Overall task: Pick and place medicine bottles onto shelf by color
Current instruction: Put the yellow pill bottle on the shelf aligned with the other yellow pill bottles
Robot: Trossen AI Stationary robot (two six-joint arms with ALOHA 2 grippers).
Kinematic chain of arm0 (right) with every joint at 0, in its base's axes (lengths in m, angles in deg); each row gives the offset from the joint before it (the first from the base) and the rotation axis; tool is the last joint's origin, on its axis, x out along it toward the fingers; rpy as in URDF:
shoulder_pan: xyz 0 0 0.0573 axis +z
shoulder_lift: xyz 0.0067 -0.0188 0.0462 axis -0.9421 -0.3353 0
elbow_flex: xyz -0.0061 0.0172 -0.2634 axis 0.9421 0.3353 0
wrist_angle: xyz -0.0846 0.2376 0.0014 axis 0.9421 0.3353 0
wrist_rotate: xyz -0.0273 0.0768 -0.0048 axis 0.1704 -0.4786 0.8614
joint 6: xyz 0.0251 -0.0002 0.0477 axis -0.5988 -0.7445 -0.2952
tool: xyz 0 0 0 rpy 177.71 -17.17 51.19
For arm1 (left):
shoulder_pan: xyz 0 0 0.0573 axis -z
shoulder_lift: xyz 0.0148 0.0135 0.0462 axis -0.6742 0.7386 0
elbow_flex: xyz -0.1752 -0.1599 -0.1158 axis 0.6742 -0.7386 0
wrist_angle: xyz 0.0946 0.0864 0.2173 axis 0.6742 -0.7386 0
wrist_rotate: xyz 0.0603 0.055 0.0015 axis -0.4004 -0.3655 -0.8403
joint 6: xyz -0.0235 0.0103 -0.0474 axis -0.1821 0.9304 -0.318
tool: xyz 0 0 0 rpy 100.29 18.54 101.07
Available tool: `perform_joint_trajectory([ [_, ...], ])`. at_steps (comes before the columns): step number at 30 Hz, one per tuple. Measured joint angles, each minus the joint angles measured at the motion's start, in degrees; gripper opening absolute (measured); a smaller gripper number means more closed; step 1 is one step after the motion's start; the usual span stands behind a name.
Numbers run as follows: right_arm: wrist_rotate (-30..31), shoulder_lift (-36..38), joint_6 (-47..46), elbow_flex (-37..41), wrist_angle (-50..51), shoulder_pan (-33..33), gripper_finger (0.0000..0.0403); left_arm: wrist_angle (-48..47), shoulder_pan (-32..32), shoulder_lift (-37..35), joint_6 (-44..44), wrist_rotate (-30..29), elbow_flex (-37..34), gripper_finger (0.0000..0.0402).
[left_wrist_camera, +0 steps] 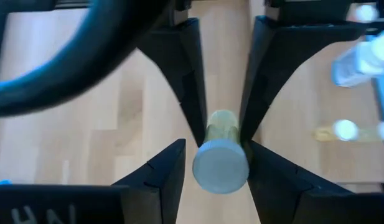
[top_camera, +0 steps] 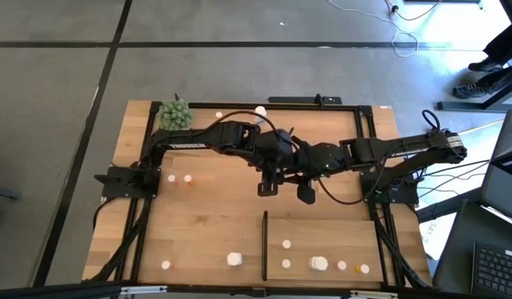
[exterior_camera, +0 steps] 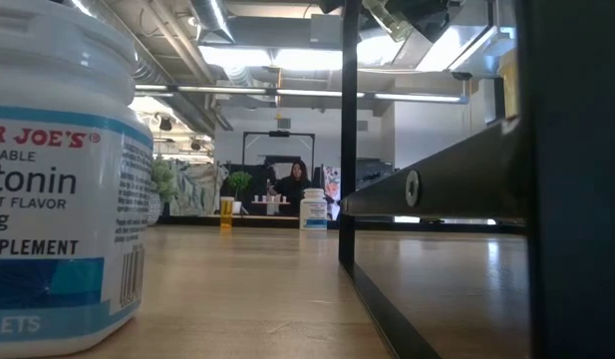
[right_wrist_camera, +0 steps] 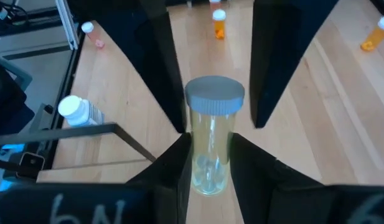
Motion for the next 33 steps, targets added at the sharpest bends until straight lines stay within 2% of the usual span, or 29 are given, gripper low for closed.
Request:
perform_joint_trajectory([
  [20, 1.1, -0.1, -0.8, -0.2, -0.1, -0.1, 0.0097, -0.5, 0.0, -3.0, 0.7, 0.3, 0.0, 0.0155],
  [27, 3.5, 0.8, -0.8, -0.1, -0.1, 0.3, 0.0097, -3.3, 0.1, -6.3, 0.7, -3.9, 0.0, 0.0155],
  [33, 8.3, 2.8, -1.2, 0.0, 1.3, 1.5, 0.0097, -5.4, 0.1, -11.1, 0.1, -7.6, 0.1, 0.0155],
])
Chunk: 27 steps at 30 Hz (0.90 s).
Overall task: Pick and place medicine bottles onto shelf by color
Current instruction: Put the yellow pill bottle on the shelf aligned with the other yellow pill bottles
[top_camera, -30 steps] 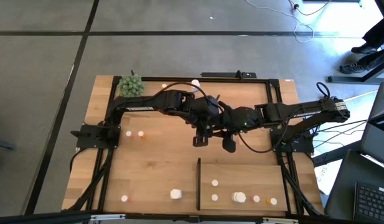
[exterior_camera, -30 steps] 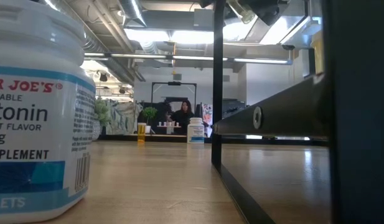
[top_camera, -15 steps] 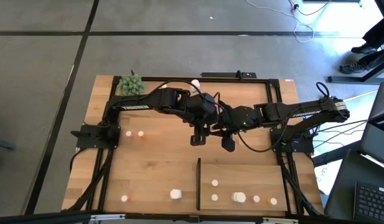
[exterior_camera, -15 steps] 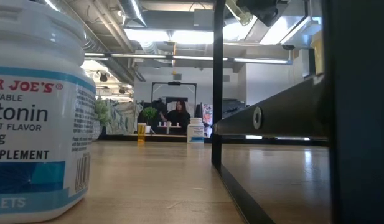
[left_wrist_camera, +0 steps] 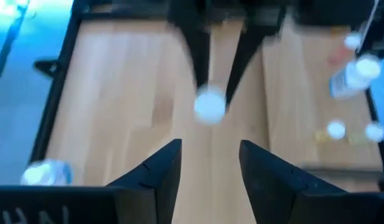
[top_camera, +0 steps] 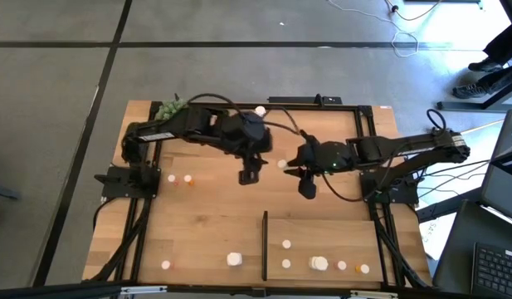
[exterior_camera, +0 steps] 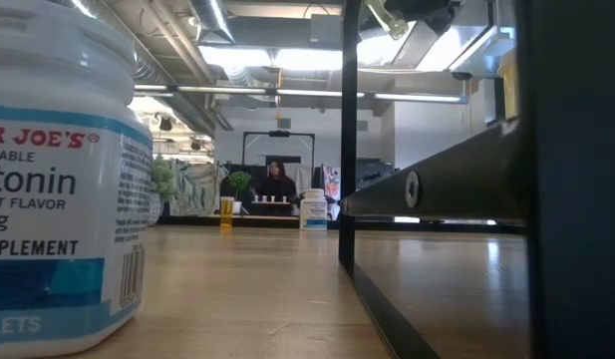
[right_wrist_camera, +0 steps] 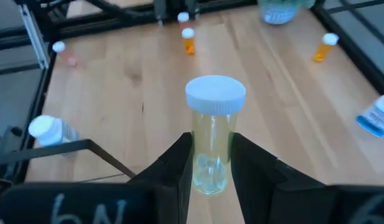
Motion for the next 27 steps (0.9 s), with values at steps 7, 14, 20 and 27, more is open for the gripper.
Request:
perform_joint_trajectory([
  [7, 7.1, 3.9, -5.8, 0.0, 5.1, 4.4, 0.0097, -2.0, 0.3, -4.2, -2.5, -2.8, 0.1, 0.0155],
  [14, 16.6, 8.2, -14.8, 5.7, 1.1, 12.3, 0.0097, -3.6, 1.2, -5.8, -2.6, -3.9, 0.0, 0.0155],
  [20, 18.5, 11.2, -12.6, 18.9, -23.0, 18.8, 0.0097, -3.8, 1.9, -5.9, -2.6, -4.1, 0.0, 0.0155],
  [27, 12.5, 11.0, -5.4, 32.4, -46.1, 21.8, 0.0097, -4.1, 1.9, -5.9, -2.5, -4.1, 0.0, 0.0155],
])
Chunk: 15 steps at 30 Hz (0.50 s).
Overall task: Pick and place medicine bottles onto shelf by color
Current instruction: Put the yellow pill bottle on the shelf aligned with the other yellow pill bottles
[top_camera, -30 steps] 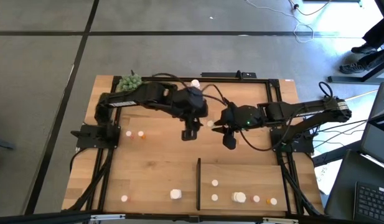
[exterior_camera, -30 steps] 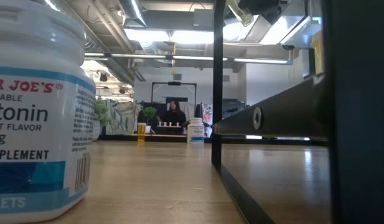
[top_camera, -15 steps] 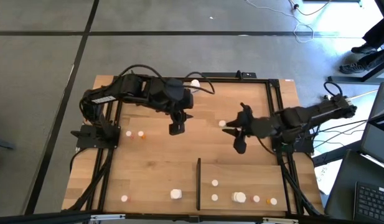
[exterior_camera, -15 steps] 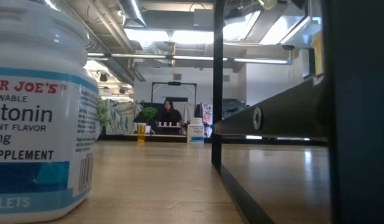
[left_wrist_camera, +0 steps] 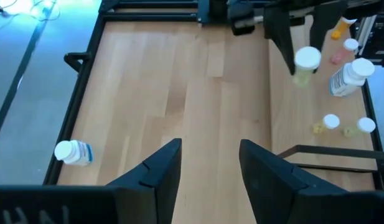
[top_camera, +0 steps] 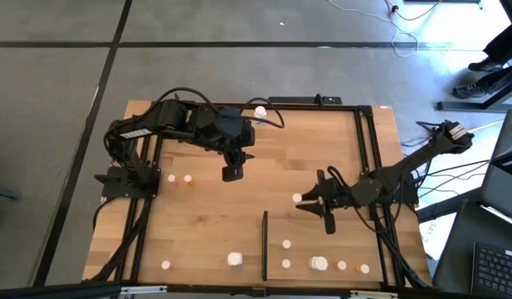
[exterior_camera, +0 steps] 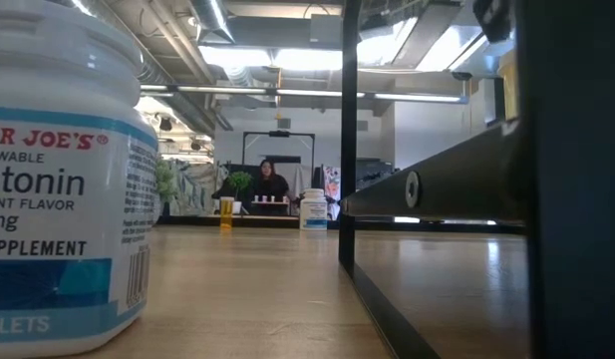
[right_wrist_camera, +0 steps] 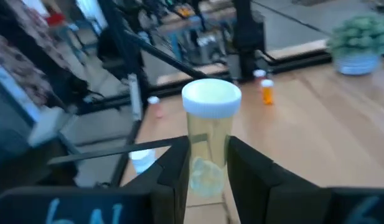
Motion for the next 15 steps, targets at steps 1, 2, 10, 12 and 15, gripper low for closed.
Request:
perform_joint_trajectory([
  [1, -0.7, 0.0, -0.1, 1.8, -2.7, 0.1, 0.0097, 0.0, 0.0, 0.0, 0.0, 0.0, 0.0, 0.0155],
  [2, -1.1, 0.0, -0.2, 3.7, -5.3, 0.1, 0.0097, 0.0, 0.0, 0.0, -0.1, 0.0, 0.0, 0.0155],
  [10, -8.8, 0.0, 7.5, 12.6, -13.3, 0.1, 0.0097, 0.0, -0.1, 0.0, -0.3, 0.0, 0.0, 0.0155],
  [12, -9.8, 0.0, 10.4, 13.0, -13.5, -0.4, 0.0097, 0.0, -0.1, 0.0, -0.3, 0.0, 0.0, 0.0155],
  [15, -10.5, 0.0, 12.7, 13.0, -13.5, -2.1, 0.0097, 0.0, -0.1, 0.0, -0.3, 0.0, 0.0, 0.0155],
])
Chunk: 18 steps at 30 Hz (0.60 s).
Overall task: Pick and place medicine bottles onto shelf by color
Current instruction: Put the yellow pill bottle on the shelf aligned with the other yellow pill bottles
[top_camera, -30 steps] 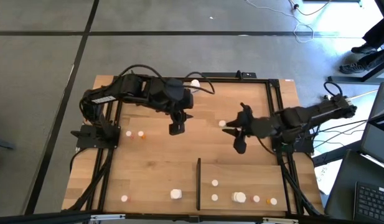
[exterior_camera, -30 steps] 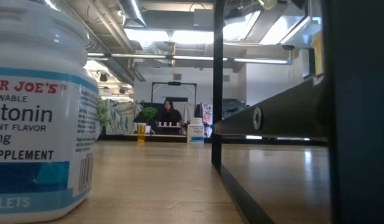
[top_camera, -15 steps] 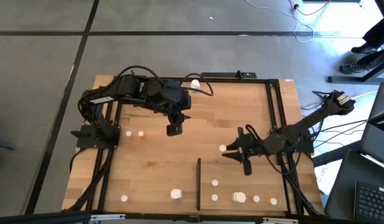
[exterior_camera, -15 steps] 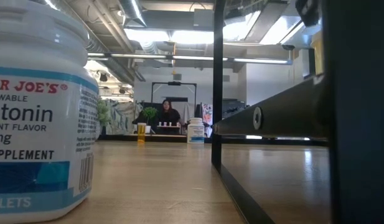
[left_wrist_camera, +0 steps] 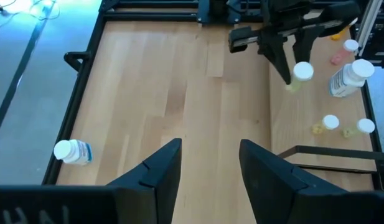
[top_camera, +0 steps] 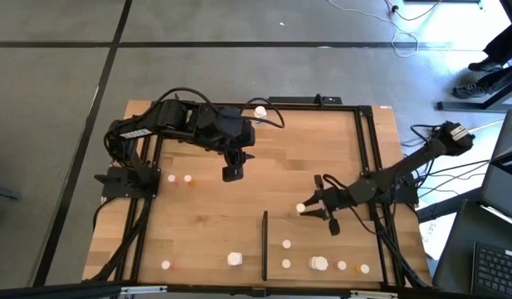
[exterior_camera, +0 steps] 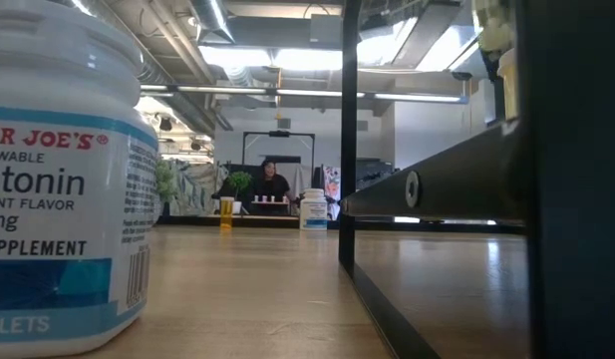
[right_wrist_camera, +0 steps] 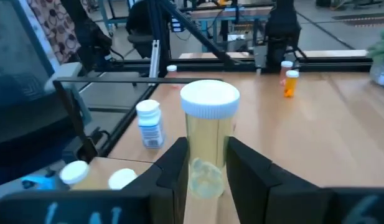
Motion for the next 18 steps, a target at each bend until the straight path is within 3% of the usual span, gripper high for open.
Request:
perform_joint_trajectory([
  [8, -17.0, -3.2, 2.4, 0.0, -0.1, -8.6, 0.0097, 0.0, 0.0, 0.0, 0.0, 0.0, 0.0, 0.0155],
  [13, -28.6, -7.3, 5.4, 0.0, -5.4, -12.9, 0.0097, 0.0, 0.0, 0.0, 0.0, 0.0, 0.0, 0.0155],
  [18, -33.2, -12.3, 9.0, 0.0, -10.3, -15.7, 0.0097, 0.0, 0.0, 0.0, 0.0, 0.0, 0.0, 0.0155],
])
